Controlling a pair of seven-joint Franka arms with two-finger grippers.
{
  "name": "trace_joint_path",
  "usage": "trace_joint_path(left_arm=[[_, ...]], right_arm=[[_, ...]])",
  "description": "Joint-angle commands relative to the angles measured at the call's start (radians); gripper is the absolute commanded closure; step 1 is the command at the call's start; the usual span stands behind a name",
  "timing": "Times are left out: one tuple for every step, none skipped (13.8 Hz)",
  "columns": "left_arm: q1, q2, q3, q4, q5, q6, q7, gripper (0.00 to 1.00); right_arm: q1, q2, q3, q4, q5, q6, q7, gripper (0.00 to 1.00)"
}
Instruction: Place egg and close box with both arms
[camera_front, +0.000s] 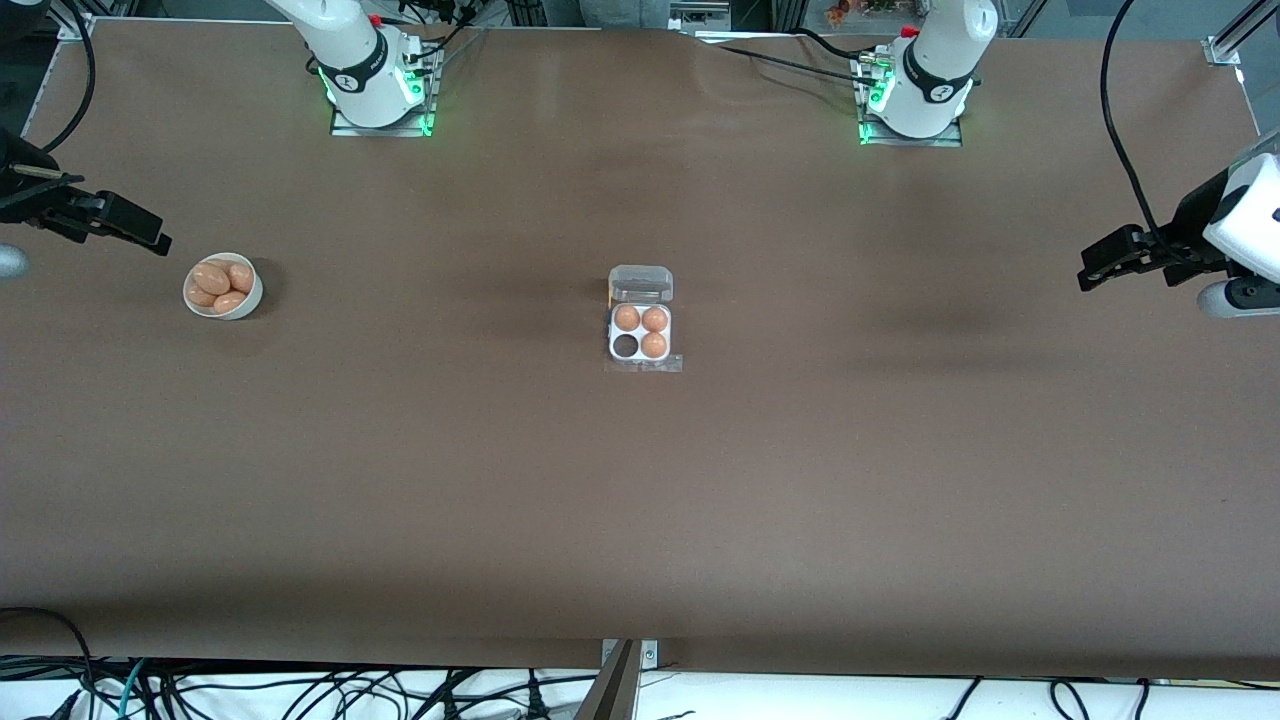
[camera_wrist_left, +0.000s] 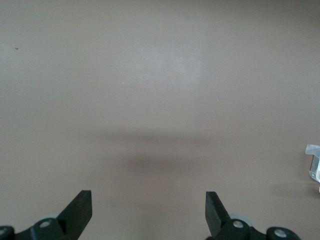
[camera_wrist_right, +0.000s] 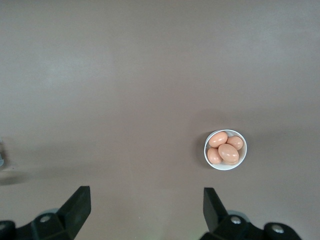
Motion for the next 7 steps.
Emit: trace_joint_path(left_arm=[[0.002, 0.004, -0.003, 0.016, -0.013, -0.006, 0.023, 0.00], [0.002, 0.004, -0.004, 0.016, -0.013, -0.006, 0.023, 0.00], [0.002, 0.004, -0.004, 0.015, -0.013, -0.007, 0.023, 0.00], [0.002, 0.006, -0.006, 0.015, -0.013, -0.007, 0.023, 0.00], [0.002, 0.006, -0.007, 0.016, -0.014, -0.007, 0.023, 0.00], [0.002, 0.006, -0.009, 0.015, -0.014, -0.007, 0.023, 0.00], [0.001, 0.006, -0.009, 0.015, -0.014, -0.007, 0.023, 0.00]], right_arm=[[-0.004, 0.007, 0.002, 0.024, 0.003, -0.020, -0.001, 0.00], [-0.004, 0.007, 0.002, 0.024, 0.001, -0.020, -0.004, 0.00], [-0.004, 0.005, 0.002, 0.024, 0.003, -0.018, -0.006, 0.00], [-0.004, 0.007, 0.002, 0.024, 0.001, -0.018, -0.006, 0.00], [-0.004, 0.007, 0.002, 0.024, 0.001, -0.018, -0.006, 0.00], [-0.004, 0.007, 0.002, 0.024, 0.003, -0.018, -0.006, 0.00], [-0.004, 0.007, 0.002, 0.024, 0.001, -0.018, -0.006, 0.00]])
